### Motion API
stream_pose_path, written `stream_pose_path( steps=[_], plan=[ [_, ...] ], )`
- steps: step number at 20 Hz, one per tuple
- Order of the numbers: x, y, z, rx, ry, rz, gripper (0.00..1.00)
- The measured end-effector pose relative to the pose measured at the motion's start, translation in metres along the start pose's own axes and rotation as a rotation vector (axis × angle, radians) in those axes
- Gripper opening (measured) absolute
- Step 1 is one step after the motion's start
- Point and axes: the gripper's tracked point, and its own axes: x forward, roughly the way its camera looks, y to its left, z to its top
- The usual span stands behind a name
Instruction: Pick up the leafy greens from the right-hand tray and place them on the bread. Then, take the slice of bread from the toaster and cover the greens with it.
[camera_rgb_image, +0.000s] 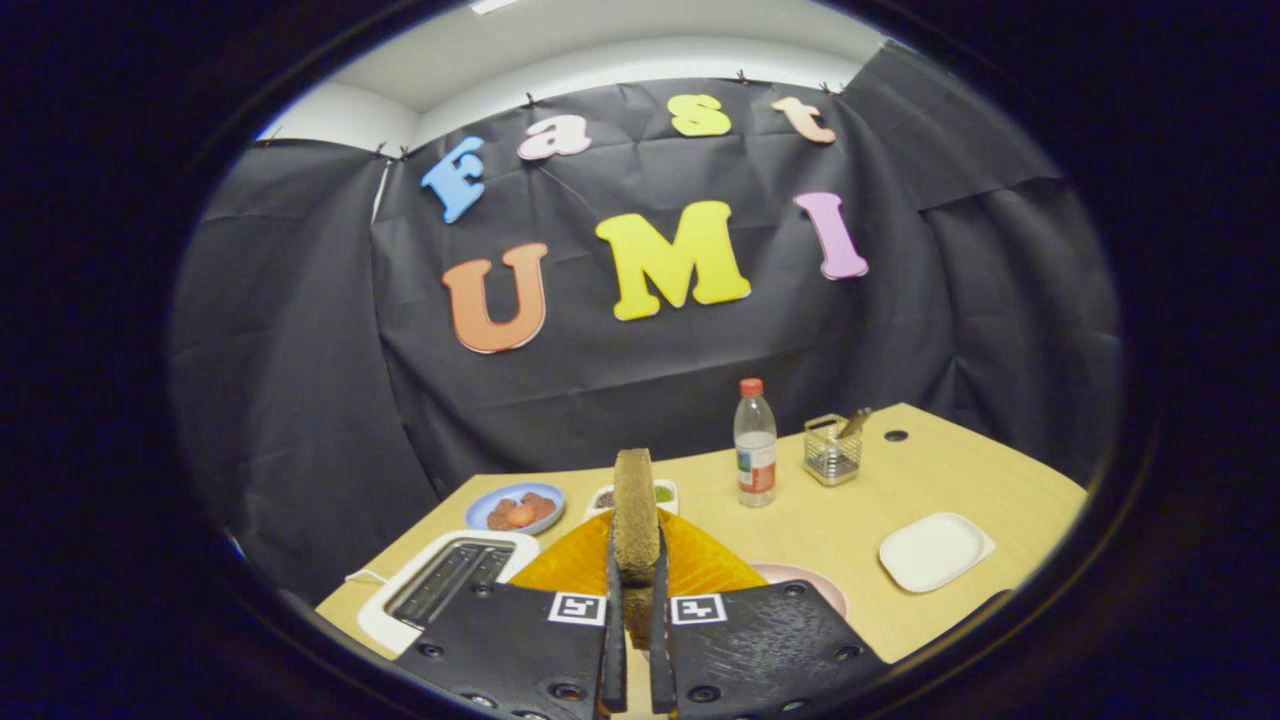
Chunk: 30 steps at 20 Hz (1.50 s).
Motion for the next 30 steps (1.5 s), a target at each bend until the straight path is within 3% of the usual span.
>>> stream_pose_path(
  steps=[4, 15, 23, 28, 30],
  plan=[
    [0.023, -0.025, -0.043, 0.057, 0.089, 0.003, 0.09],
    [0.027, -0.027, -0.091, 0.158, 0.154, 0.144, 0.09],
    [0.032, -0.076, -0.111, 0.21, 0.21, 0.129, 0.13],
    [0.034, -0.094, -0.124, 0.217, 0.241, 0.125, 0.31],
    [0.034, -0.105, -0.124, 0.207, 0.246, 0.108, 0.45]
  ],
)
